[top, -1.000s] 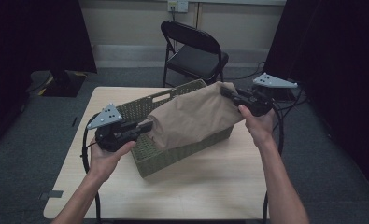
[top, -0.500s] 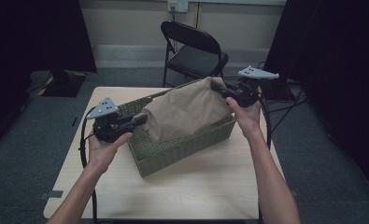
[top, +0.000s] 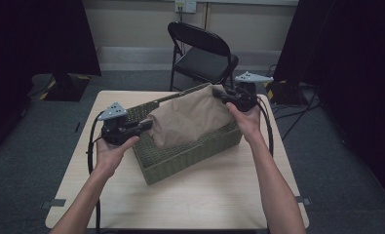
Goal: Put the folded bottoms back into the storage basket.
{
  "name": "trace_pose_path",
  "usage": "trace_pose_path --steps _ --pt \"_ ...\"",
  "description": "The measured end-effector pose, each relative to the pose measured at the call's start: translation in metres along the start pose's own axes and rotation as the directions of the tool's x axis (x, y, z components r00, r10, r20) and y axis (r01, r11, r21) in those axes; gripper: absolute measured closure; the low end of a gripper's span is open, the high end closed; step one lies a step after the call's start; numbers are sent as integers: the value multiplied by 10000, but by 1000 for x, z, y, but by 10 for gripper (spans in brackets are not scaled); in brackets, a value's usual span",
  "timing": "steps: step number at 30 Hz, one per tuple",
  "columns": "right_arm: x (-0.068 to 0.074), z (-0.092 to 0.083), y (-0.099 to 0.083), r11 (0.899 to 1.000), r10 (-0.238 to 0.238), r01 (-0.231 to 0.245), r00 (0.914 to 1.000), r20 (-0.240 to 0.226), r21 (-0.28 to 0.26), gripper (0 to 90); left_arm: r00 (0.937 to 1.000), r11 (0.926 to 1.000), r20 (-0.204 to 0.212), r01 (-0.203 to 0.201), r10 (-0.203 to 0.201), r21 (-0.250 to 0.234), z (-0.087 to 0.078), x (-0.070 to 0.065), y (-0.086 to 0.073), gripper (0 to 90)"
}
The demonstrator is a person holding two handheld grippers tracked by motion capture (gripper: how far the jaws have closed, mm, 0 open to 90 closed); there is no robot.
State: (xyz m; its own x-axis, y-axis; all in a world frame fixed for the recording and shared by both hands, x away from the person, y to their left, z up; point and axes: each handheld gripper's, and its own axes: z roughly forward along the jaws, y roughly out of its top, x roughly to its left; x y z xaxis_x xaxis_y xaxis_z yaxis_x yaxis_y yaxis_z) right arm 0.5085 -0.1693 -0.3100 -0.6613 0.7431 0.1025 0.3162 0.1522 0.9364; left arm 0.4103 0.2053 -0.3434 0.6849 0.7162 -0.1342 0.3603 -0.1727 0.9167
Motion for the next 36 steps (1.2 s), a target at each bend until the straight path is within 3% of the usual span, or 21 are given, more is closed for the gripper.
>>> trace_pose_path --steps 7,13,22,28,36 --pt "-7 17 -14 9989 86 -92 9999 115 465 763 9994 9989 -166 302 -296 349 12 10 -11 810" --pt "-9 28 -22 9971 141 -151 9998 139 751 763 9993 9979 -209 322 -311 565 17 11 -19 810" --pt "-9 38 -33 9948 311 -318 9995 90 965 760 9983 9955 -302 524 -501 793 20 15 -30 810" --pt "-10 43 -40 9920 291 -302 9995 101 1226 756 9988 9928 -390 326 -283 1150 24 14 -31 810" --pt "-14 46 -49 9872 271 -297 9995 191 1564 744 9984 9892 -415 445 -390 1398 31 15 -35 809"
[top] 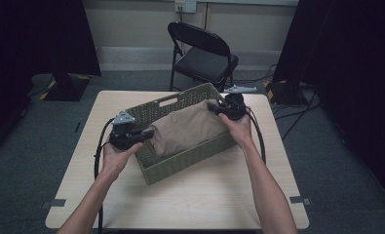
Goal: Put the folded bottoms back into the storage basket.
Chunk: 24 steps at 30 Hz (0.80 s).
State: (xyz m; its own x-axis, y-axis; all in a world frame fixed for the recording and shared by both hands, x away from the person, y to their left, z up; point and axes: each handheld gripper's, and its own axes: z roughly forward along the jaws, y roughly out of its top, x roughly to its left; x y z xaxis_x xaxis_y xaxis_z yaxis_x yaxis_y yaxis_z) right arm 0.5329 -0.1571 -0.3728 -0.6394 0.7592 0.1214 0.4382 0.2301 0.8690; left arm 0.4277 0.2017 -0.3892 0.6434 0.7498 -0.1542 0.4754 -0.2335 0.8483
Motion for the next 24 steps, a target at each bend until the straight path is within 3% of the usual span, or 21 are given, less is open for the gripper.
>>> trace_pose_path --steps 12,16,20,24 --pt "-1 5 -7 9995 69 -71 10000 46 324 744 9998 9992 49 168 -170 351 8 1 -8 809" --pt "-1 5 -11 9991 121 -123 9999 52 409 749 9999 9991 130 56 -61 432 8 -3 -10 809" --pt "2 2 -15 9982 -32 28 10000 74 592 748 9999 9981 81 91 -97 610 9 -1 -12 807" --pt "0 3 -16 9980 49 -61 9998 190 627 704 10000 9974 18 23 -25 721 12 0 -14 769"
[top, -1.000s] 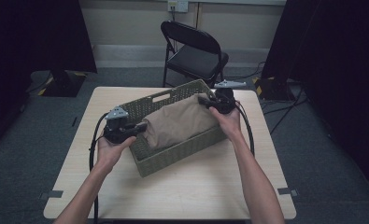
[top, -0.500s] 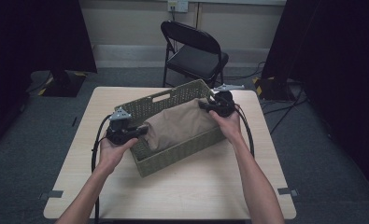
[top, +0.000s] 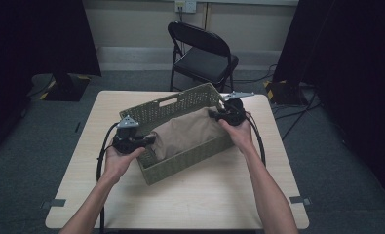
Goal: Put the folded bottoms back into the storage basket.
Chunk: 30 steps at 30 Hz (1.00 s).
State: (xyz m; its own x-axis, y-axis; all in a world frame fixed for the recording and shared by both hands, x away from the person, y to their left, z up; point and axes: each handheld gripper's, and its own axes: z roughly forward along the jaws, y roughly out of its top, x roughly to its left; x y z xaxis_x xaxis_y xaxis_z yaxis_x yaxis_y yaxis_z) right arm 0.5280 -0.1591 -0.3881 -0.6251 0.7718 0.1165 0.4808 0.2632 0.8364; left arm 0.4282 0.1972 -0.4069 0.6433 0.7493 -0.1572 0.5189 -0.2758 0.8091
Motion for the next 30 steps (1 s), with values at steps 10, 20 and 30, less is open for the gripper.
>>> trace_pose_path --steps 10,20,30 --pt "-8 -6 2 9986 348 -332 9986 403 -401 498 9969 9982 -730 271 -309 -527 -10 9 4 464" --pt "-7 -16 -3 9985 227 -212 9993 291 -504 436 9987 9961 -414 262 -298 -839 -18 4 3 470" --pt "-18 -49 -16 9913 142 -70 9984 541 -1313 401 9991 9932 -227 319 -346 -1124 -41 -1 1 347"
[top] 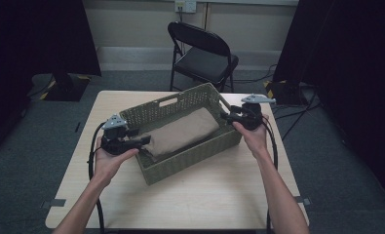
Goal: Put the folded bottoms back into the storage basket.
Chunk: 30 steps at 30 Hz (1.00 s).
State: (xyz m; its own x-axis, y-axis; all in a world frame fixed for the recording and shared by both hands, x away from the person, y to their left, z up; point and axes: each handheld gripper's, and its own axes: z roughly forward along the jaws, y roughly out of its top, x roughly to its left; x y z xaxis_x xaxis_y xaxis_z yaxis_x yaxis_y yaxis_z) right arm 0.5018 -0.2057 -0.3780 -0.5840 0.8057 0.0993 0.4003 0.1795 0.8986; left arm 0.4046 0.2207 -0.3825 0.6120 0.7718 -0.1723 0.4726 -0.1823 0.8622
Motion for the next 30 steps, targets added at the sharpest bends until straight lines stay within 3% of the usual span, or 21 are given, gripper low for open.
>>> trace_pose_path --steps 2,4,6,9,11,14,17,20,22,24,27,30 --pt "-6 -5 -2 9999 146 -146 9999 66 -60 387 9996 9992 22 297 -297 -281 -5 1 -6 267" --pt "-17 -11 -8 9994 323 -323 9995 8 -83 306 9992 9993 -159 356 -354 67 -5 3 -9 197" --pt "-20 -13 -9 9991 413 -413 9991 11 -81 303 9987 9990 -210 455 -454 33 -8 5 -11 201" --pt "-29 -18 -16 9983 576 -571 9977 371 -142 279 9979 9989 -487 429 -420 182 -11 10 -14 195" --pt "-34 -17 -22 9982 563 -572 9968 560 152 276 9971 9984 -555 537 -528 165 -13 14 -17 270" --pt "-38 -13 -35 9957 558 -612 9954 780 689 303 9943 9962 -771 764 -730 417 -11 21 -24 258" --pt "-38 -8 -44 9942 694 -754 9945 779 769 355 9937 9944 -863 780 -718 714 -6 21 -30 256" --pt "-38 -8 -46 9931 897 -944 9936 682 697 403 9933 9926 -749 933 -875 780 -5 21 -32 269" --pt "-35 -6 -45 9927 877 -922 9944 597 781 462 9949 9931 -693 792 -733 866 -4 19 -32 295" --pt "-34 -6 -44 9926 829 -878 9947 606 835 479 9954 9920 -477 876 -835 904 -2 17 -32 291" --pt "-32 -5 -44 9931 742 -789 9956 570 865 510 9961 9927 -698 603 -531 1046 0 14 -31 281" --pt "-32 -6 -45 9928 800 -841 9955 505 854 510 9954 9925 -656 760 -699 957 -1 16 -32 316"
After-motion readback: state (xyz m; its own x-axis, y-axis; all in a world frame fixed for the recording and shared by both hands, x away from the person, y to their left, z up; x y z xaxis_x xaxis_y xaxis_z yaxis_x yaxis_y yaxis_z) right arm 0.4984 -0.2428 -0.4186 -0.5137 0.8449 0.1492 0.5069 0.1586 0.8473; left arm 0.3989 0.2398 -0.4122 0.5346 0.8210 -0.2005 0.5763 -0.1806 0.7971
